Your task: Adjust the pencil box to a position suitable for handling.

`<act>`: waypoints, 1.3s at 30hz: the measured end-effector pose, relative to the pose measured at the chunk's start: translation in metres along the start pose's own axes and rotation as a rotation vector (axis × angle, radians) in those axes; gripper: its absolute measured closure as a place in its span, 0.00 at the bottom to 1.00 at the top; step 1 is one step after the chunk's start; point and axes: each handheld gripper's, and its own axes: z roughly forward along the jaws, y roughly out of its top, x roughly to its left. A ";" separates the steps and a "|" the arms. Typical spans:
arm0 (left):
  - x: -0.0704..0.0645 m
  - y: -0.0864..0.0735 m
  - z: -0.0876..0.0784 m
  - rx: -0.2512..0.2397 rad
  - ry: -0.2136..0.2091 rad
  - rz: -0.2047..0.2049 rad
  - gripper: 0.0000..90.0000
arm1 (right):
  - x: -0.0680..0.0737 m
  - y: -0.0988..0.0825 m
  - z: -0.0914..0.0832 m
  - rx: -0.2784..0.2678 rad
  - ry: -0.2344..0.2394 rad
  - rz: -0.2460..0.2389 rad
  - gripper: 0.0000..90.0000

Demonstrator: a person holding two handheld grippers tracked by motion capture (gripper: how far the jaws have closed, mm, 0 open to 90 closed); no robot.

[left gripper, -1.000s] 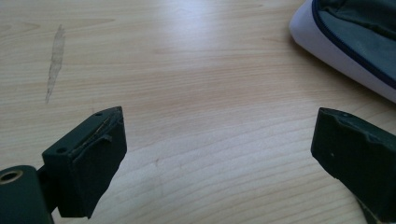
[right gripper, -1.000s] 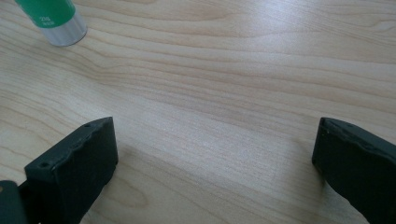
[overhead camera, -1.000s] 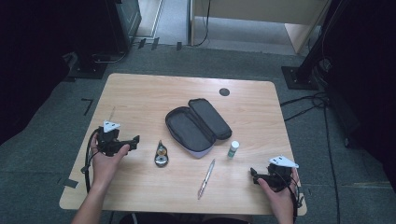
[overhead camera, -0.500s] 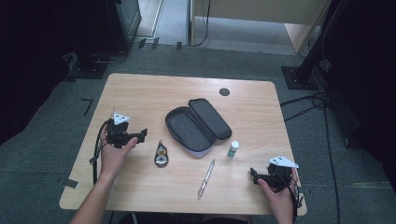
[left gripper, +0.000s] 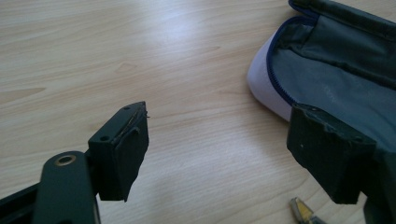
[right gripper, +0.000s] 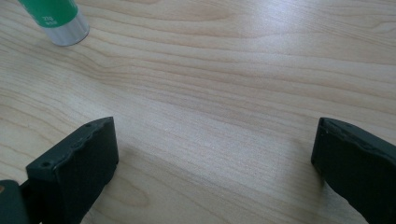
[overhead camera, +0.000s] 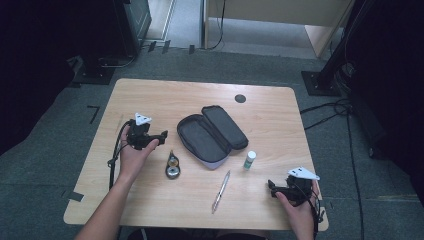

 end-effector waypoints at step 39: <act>-0.025 0.016 0.050 0.077 -0.105 0.000 0.96 | 0.003 -0.001 -0.003 -0.027 0.021 -0.018 0.17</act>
